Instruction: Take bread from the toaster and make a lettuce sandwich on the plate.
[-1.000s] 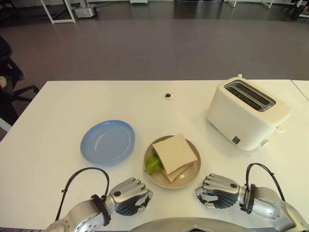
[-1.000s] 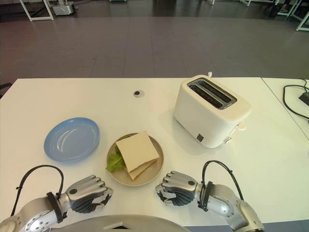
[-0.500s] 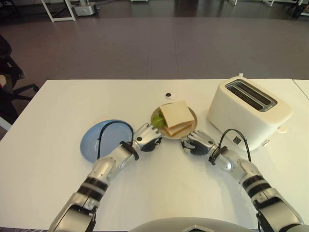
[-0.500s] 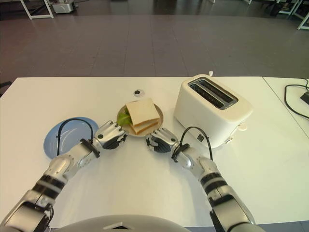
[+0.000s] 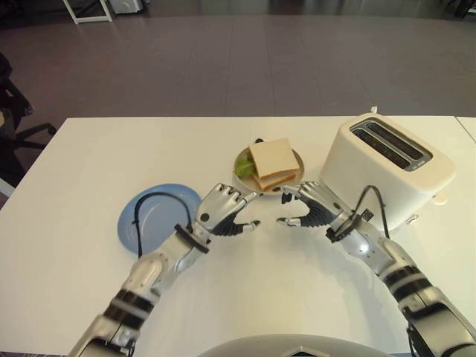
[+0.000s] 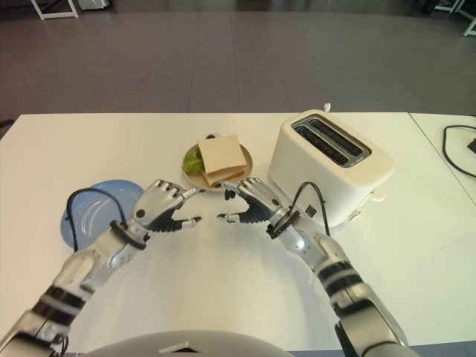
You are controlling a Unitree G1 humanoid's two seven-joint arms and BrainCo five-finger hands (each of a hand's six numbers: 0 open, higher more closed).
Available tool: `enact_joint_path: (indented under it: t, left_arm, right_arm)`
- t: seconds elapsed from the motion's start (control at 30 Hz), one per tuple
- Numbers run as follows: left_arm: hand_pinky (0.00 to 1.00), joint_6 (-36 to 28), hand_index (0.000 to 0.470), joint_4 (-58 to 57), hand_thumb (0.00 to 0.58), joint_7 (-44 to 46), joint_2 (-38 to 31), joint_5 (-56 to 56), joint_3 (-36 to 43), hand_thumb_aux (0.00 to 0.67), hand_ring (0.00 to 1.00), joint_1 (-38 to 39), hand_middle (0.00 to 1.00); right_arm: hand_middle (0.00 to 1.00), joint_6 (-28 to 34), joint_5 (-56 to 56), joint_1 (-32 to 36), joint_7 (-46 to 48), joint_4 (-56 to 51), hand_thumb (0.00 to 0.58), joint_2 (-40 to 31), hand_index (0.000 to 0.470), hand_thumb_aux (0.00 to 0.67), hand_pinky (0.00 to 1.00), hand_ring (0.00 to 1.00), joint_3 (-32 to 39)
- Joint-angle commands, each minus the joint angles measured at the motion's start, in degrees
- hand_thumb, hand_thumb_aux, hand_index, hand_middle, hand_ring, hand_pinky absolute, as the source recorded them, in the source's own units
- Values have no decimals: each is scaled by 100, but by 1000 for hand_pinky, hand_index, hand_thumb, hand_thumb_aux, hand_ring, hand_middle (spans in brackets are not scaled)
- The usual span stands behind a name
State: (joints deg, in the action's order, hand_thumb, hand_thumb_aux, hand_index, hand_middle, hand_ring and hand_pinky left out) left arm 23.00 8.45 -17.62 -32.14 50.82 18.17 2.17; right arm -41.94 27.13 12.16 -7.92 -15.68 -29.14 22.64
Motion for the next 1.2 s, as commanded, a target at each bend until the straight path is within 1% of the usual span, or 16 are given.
enact_joint_path:
  t: [0.03, 0.1, 0.17, 0.2, 0.27, 0.37, 0.53, 0.8, 1.0, 1.2]
  left_arm:
    - [0, 1046, 0, 308, 0, 405, 69, -3398, -594, 0, 0, 1282, 0]
    - [0, 1202, 0, -156, 0, 575, 340, -4212, -760, 0, 0, 1166, 0]
    - [0, 1285, 0, -492, 0, 1051, 577, -5435, -901, 0, 0, 1039, 0]
    - [0, 1315, 0, -580, 0, 1203, 650, -5781, -986, 0, 0, 1019, 0]
    - [0, 1319, 0, -545, 0, 1517, 789, -6177, -1066, 0, 0, 1020, 0]
    - [0, 1325, 0, -467, 0, 1994, 955, -6330, -995, 0, 0, 1045, 0]
    - [0, 1231, 0, -319, 0, 2628, 1227, -6881, -1105, 0, 0, 1099, 0]
    - [0, 1221, 0, -276, 0, 3178, 1499, -6746, -1259, 0, 0, 1217, 0]
    - [0, 1276, 0, -569, 0, 3454, 1623, -6651, -1420, 0, 0, 970, 0]
    - [0, 1357, 0, -753, 0, 3619, 1659, -6633, -1681, 0, 0, 795, 0]
  right_arm:
    - [0, -195, -2447, -1046, 974, 685, 0, -424, 0, 0, 0, 0, -473]
    - [0, -64, -3303, -837, 1299, 164, 0, -8, 0, 0, 0, 0, -699]
    - [0, 269, -4306, -715, 1983, -62, 0, 243, 0, 0, 0, 0, -875]
    - [0, 358, -4580, -700, 2260, -88, 0, 301, 0, 0, 0, 0, -925]
    - [0, 268, -4728, -838, 2764, 31, 0, 352, 0, 0, 0, 0, -897]
    - [0, 288, -4965, -1052, 3378, 273, 0, 446, 0, 0, 0, 0, -958]
    - [0, 383, -5245, -1284, 3947, 499, 0, 599, 0, 0, 0, 0, -1231]
    - [0, 399, -5253, -1386, 4408, 581, 0, 886, 0, 0, 0, 0, -1621]
    - [0, 419, -5334, -1433, 4549, 623, 0, 1076, 0, 0, 0, 0, -1953]
    - [0, 545, -5399, -1484, 4666, 835, 0, 1218, 0, 0, 0, 0, -2104]
